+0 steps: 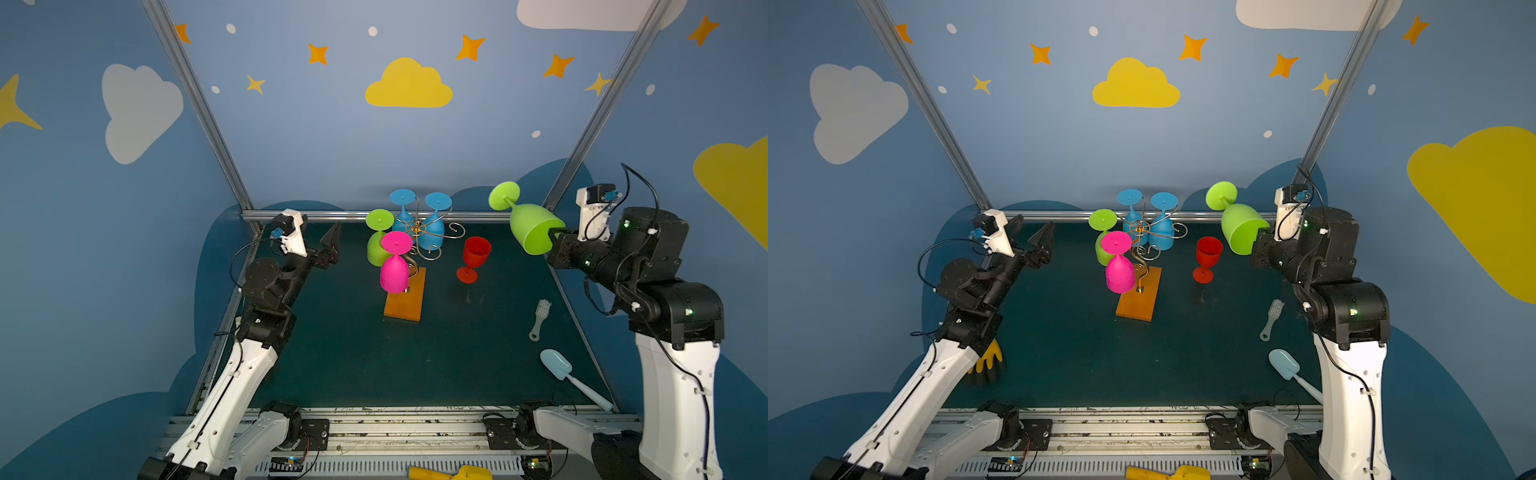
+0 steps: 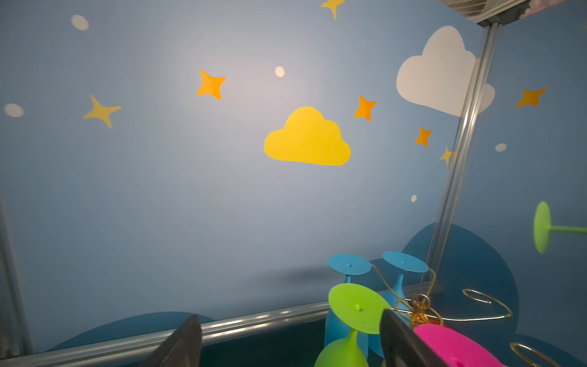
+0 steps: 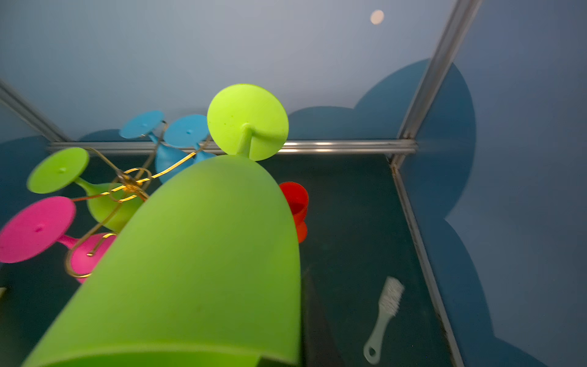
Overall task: Take the wine glass off the wine glass rack
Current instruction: Place the wine glass at the top-right of the table.
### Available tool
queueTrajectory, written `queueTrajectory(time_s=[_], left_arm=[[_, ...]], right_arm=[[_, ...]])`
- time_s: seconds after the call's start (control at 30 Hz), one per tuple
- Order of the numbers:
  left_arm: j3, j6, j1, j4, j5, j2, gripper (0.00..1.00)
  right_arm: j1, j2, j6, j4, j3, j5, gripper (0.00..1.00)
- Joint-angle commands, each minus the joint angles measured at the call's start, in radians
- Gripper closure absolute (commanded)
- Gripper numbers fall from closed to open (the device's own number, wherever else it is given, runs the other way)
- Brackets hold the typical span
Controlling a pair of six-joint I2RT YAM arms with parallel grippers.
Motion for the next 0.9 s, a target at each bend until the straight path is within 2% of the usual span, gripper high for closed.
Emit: queueTrajectory(time_s=[0.0,0.17,0.37,0.87], left_arm=[[-0.068,-0.045,0.041,-0.023,-0.015,-0.027,0.13],[-0.118,-0.063,0.077,-0.017,-0.002,-0.04,0.12],[-0.13,-0.054,0.107,-0.034,0.008,-0.063,0.12],[-0.145,-0.014,0.112,-0.047,-0.013,-0.088,0.11]], right_arm=[[-0.012,0.055,-0.064,-0.178,0.003,0.177,1.0],[-0.045,0.131,-0.064,-0.19,-0.062,0.199,1.0],[-0.067,0.276,-0.063,-0.213,-0.066,0.204,1.0],[-0.117,0.649,-0.072,-0.272,0.104,0.133,1.0]])
